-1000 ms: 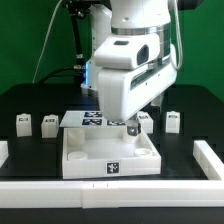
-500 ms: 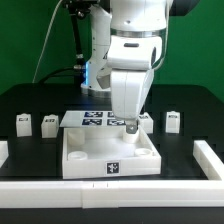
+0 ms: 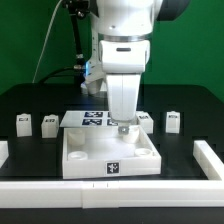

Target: Assemble one leg

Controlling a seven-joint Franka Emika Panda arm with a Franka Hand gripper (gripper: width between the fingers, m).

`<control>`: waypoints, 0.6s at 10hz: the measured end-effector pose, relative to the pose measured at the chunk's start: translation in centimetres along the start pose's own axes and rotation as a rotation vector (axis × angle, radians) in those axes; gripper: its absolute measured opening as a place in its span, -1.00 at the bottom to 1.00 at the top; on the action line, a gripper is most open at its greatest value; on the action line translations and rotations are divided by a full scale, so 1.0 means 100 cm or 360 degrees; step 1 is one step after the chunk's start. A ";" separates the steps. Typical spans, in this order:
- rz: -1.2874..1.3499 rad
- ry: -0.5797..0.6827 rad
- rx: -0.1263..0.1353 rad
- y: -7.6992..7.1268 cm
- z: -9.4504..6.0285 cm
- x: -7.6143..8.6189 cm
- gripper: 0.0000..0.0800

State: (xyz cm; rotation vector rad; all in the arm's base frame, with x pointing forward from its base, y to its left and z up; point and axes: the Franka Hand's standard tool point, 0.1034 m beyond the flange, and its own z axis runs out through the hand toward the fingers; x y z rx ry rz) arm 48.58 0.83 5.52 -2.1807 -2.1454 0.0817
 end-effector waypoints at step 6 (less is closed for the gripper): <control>-0.0191 0.0022 0.0096 -0.041 0.033 -0.021 0.63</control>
Offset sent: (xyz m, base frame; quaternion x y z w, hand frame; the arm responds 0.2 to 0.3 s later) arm -0.0363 -0.0108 -0.0163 -0.0016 0.0204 -0.0802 0.9966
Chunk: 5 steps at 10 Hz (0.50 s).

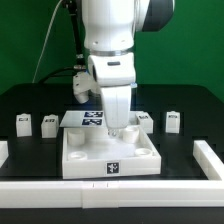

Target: Assemble one leg

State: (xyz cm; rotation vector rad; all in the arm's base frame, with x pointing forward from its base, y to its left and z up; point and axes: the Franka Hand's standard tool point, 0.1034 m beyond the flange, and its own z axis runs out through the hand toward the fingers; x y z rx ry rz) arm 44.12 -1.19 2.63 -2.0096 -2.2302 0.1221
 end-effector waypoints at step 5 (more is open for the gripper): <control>0.0026 0.0017 0.0046 -0.006 0.016 -0.002 0.59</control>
Offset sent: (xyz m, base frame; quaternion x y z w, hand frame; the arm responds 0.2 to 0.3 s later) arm 0.0014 0.0040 -0.0076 0.0058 0.0110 0.0071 0.9999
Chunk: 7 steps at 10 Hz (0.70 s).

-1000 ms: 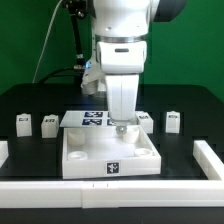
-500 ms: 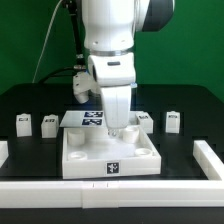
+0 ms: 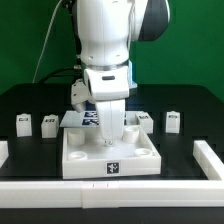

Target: Assemble one leg

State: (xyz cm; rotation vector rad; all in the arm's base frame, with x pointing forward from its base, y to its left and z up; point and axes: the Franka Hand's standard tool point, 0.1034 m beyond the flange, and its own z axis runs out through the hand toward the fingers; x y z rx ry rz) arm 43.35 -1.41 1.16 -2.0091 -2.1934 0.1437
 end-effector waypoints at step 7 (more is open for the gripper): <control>0.0002 -0.0001 -0.0008 0.001 -0.001 -0.001 -0.81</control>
Offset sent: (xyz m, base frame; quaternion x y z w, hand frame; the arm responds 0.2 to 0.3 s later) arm 0.0000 0.0000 0.0000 0.0000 0.0000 0.0000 1.0000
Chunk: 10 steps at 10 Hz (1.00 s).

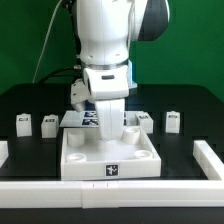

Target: Assemble one leg

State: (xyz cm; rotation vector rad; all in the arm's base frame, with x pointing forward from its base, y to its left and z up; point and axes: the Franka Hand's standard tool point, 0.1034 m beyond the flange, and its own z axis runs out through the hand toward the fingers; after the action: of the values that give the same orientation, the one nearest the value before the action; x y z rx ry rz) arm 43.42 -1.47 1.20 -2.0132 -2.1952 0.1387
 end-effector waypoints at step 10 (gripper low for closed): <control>0.0153 0.0022 -0.0071 0.046 -0.006 0.066 -0.81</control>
Offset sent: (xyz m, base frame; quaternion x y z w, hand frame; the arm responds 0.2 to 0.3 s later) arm 0.0000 0.0000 0.0000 0.0000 0.0000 0.0000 1.0000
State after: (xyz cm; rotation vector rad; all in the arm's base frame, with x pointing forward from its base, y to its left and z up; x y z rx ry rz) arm 47.54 5.51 1.36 -2.1379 -2.1119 0.0877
